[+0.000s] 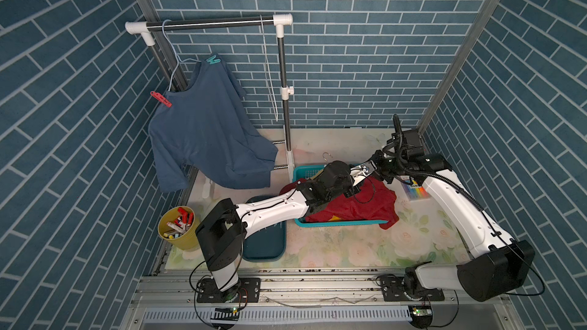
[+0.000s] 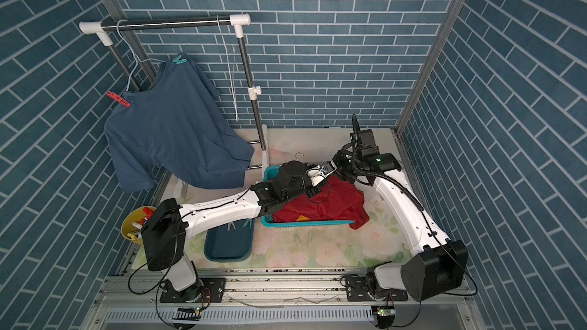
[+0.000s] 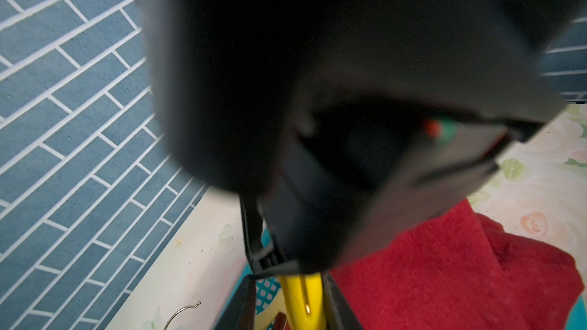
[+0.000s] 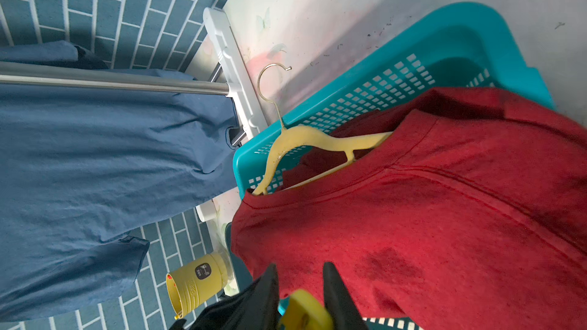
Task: Remove the clothespins securing t-shirts to the hanger
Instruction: Place the clothespin in the storage box.
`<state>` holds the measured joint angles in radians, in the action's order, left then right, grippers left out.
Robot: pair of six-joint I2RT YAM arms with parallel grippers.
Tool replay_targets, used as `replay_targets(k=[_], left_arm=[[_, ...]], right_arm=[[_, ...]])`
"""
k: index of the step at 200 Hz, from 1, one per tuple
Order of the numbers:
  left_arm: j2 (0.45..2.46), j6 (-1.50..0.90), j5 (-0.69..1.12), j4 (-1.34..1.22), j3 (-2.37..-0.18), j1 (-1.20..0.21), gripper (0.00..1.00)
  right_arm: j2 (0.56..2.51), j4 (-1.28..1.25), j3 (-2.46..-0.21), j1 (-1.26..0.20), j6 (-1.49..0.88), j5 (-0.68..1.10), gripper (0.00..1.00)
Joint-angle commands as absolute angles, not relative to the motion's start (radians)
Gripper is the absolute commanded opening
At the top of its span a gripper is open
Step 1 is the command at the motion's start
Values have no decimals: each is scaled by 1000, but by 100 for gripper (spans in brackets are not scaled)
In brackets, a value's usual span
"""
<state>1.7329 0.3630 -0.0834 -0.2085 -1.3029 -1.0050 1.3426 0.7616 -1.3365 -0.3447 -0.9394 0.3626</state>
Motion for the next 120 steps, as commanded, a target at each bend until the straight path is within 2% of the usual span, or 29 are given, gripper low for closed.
replay_targets(k=[1,33,80,120], left_arm=[[1744,341,-104,-252,-1331,-1009,26],[1740,319,-113,-248,-1322,-1008,12],[1695,301,-122,-227,-1281,-1006,11],[1612,267,-176,-132,-1233,-1005,10]], right_arm=[[1318,782,-1333,-350,-976,347,26],[1302,756,-1320,-350,-989,335,29],[1264,756,-1352,-349,-957,243,43],[1258,815,-1454,-345,-858,133,45]])
